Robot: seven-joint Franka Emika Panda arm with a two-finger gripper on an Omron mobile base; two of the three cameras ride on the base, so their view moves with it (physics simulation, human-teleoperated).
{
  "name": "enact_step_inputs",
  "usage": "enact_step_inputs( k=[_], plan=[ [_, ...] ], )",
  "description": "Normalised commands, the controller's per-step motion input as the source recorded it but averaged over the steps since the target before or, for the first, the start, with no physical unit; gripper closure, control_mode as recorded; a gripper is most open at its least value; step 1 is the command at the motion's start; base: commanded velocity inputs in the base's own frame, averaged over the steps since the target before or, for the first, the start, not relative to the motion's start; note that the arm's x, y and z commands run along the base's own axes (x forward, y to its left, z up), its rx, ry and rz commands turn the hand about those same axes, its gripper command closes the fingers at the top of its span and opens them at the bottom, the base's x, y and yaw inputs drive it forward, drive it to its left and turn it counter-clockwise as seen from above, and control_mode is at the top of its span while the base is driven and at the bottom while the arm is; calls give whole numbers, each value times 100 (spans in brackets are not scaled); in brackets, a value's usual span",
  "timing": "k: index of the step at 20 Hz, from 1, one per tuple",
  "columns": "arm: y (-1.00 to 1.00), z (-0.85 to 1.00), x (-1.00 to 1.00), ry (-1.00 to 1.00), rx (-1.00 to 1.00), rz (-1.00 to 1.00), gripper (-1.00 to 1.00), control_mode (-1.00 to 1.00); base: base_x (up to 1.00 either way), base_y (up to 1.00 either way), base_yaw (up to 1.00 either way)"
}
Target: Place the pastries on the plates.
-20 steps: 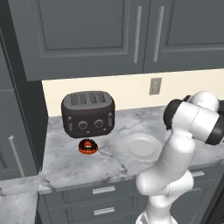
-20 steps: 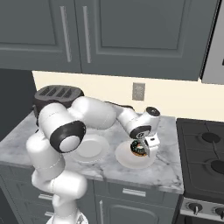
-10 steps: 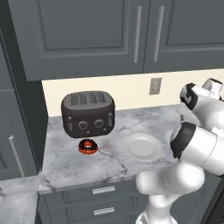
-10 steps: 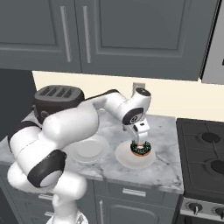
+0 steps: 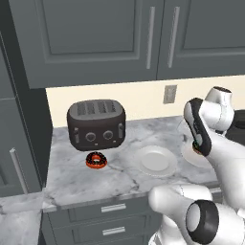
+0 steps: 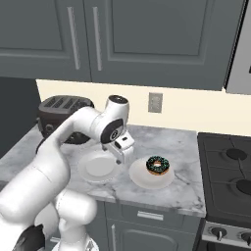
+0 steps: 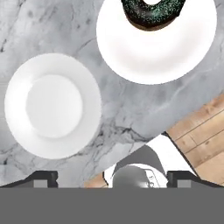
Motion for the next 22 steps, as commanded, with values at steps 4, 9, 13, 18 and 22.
enact_step_inputs(
  k=[4, 9, 13, 18, 22],
  plan=[
    [100, 31, -44, -2, -2, 19, -100, -100, 0, 0, 0],
    [100, 17, -17, -9, -3, 15, -100, -100, 0, 0, 0],
    [100, 0, 1, -27, -3, 11, -100, -100, 0, 0, 0],
    [100, 0, 32, -33, -2, 7, -100, -100, 0, 0, 0],
    [100, -6, 66, -14, 0, 6, -100, -100, 0, 0, 0]
  ],
)
